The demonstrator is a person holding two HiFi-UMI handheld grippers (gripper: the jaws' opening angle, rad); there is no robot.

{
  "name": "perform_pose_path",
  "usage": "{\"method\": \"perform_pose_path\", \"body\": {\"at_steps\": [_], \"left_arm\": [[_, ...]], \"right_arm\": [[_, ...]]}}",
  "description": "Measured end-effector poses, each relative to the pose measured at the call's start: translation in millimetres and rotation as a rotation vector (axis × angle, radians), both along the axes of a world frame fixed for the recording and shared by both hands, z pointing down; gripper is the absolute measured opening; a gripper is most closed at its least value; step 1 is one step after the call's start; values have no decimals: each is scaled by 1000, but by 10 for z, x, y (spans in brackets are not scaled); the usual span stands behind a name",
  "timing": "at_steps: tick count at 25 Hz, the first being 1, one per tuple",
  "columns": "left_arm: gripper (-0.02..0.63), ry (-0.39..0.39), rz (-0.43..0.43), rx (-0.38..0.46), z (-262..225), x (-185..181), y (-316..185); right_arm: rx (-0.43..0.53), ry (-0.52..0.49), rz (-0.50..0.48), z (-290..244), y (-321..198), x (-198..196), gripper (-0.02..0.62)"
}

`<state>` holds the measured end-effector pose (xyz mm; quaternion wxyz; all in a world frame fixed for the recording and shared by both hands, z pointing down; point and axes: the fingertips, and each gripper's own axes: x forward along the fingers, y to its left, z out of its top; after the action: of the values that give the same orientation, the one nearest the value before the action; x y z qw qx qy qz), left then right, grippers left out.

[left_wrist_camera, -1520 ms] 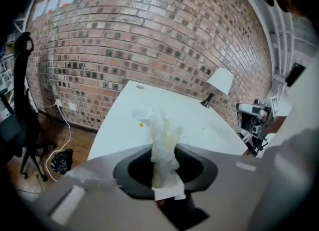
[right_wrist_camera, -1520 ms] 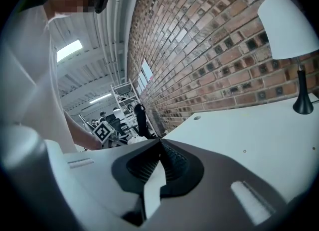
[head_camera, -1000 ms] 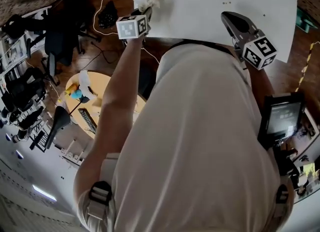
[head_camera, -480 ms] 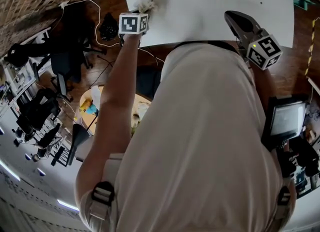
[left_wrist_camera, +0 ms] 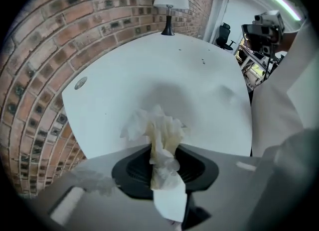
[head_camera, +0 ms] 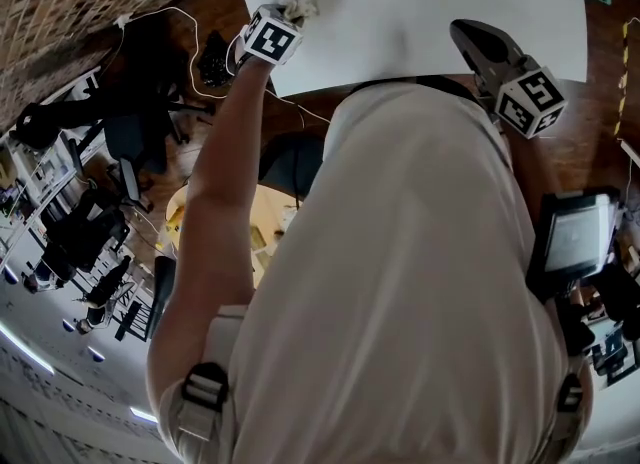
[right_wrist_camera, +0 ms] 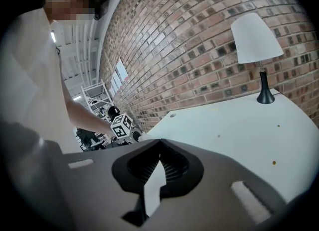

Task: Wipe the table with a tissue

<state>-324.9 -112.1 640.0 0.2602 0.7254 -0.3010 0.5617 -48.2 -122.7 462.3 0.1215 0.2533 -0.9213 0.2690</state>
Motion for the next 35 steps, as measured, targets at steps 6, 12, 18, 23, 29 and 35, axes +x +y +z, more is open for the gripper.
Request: {"method": "perform_pose_path", "body": {"at_steps": [6, 12, 18, 23, 29, 35], "left_arm": [[249, 101, 16, -3, -124, 250, -187], [137, 144, -196, 43, -163, 141, -323], [95, 191, -328, 104, -160, 46, -410], [92, 297, -564, 190, -419, -348, -317], [92, 187, -600, 194, -266, -589, -73], [91, 112, -548, 249, -186, -460, -269]], "right_arm": [[0, 9, 19, 1, 53, 83, 8], [-6, 13, 28, 42, 126, 140, 8], [-9, 12, 42, 70, 122, 174, 8], [-11, 9, 47, 35, 140, 212, 8], [-15, 8, 42, 27, 184, 200, 8], [-30, 13, 78, 58, 209, 294, 8]]}}
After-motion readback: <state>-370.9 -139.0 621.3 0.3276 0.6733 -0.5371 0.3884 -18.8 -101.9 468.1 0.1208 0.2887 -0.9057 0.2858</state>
